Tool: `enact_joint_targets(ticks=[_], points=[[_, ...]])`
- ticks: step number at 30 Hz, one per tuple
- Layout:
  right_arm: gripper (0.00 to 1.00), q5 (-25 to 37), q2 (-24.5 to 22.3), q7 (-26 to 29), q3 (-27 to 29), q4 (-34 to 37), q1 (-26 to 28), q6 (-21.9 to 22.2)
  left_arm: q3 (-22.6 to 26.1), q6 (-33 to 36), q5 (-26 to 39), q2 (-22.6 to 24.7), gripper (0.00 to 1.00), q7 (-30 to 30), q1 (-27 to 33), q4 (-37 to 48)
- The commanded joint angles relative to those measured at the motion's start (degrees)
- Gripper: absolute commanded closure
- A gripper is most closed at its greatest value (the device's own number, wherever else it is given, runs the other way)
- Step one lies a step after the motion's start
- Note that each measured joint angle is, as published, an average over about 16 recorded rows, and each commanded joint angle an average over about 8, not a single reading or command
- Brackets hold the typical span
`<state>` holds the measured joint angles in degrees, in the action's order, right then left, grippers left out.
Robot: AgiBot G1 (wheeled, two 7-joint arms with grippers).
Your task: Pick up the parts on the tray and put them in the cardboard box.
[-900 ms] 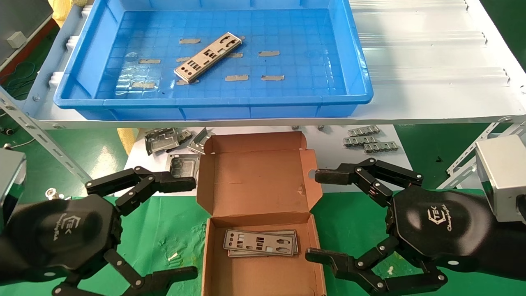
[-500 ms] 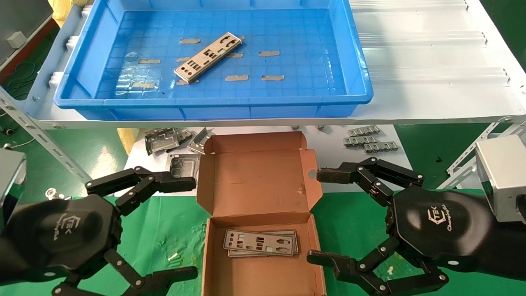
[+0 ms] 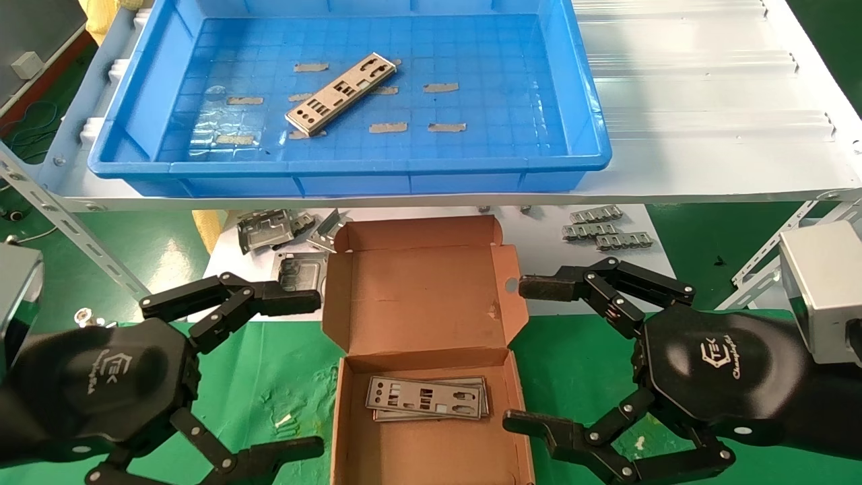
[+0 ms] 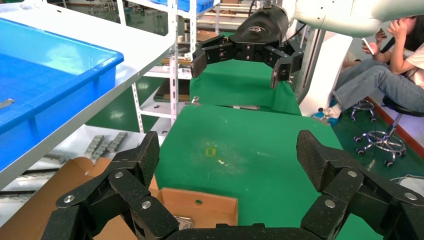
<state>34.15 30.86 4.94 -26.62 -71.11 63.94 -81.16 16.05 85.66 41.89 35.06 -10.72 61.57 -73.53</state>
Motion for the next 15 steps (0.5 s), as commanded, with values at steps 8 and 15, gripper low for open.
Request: enact_joint_targets(ticks=[8, 15], points=[[1.0, 0.0, 0.0, 0.0, 0.0, 0.0, 0.0, 0.0, 0.0, 0.0, 0.0, 0.0, 0.0, 0.0, 0.0, 0.0], [1.0, 0.0, 0.0, 0.0, 0.0, 0.0, 0.0, 0.0, 0.0, 0.0, 0.0, 0.0, 0.0, 0.0, 0.0, 0.0]])
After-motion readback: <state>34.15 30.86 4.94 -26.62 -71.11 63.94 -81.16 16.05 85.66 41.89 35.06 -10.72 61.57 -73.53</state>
